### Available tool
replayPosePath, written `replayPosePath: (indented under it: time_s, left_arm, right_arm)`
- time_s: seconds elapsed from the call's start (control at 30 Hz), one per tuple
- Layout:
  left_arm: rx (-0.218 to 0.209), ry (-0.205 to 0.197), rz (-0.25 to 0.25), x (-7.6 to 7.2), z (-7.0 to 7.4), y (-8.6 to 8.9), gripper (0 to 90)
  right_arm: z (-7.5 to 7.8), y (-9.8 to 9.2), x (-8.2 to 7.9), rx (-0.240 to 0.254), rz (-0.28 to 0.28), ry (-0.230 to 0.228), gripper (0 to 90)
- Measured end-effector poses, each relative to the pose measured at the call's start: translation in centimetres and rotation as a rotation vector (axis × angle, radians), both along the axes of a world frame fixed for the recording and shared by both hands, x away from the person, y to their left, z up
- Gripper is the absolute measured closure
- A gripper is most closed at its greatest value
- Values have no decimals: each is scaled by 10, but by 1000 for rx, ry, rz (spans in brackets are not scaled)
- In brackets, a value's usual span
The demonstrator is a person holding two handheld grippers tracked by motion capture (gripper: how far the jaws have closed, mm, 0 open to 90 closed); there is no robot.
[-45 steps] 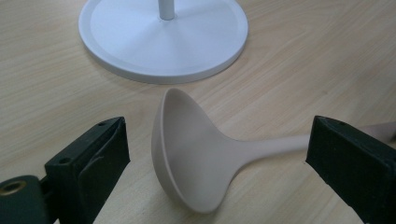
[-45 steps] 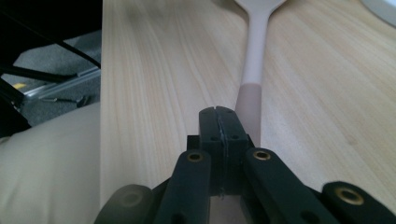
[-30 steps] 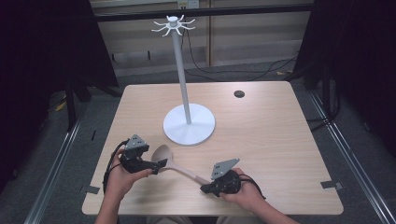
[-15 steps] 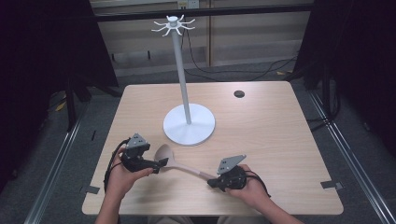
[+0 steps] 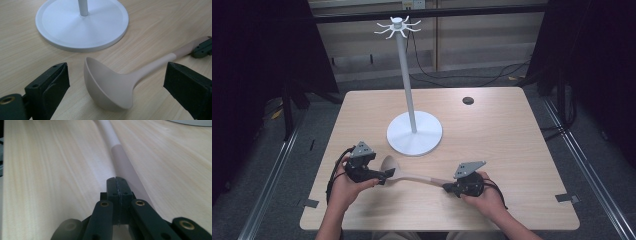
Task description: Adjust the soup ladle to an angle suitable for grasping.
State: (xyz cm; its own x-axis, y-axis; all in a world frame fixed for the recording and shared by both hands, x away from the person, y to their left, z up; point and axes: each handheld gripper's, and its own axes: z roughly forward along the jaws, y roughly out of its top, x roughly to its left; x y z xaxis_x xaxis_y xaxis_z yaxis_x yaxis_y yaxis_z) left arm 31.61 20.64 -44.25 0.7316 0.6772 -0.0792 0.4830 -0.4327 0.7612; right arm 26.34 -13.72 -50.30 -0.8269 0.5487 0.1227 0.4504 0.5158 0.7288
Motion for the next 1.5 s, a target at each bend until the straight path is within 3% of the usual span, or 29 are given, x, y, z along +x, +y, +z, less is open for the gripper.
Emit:
replayPosePath:
  time_s: [0.3,0.67,1.23,1.5]
  left_arm:
    - [-8,3,-1,0,0,-2,61]
    - [2,2,7,-3,0,0,61]
    - [6,9,42,-12,-2,15,61]
    - [12,10,42,-12,0,14,62]
  right_arm:
    - [-2,-5,11,-5,-79,-33,900]
    - [-4,-10,22,-5,-143,-42,900]
    - [-7,-9,43,-5,-206,-60,900]
    - [-7,-9,45,2,-216,-58,893]
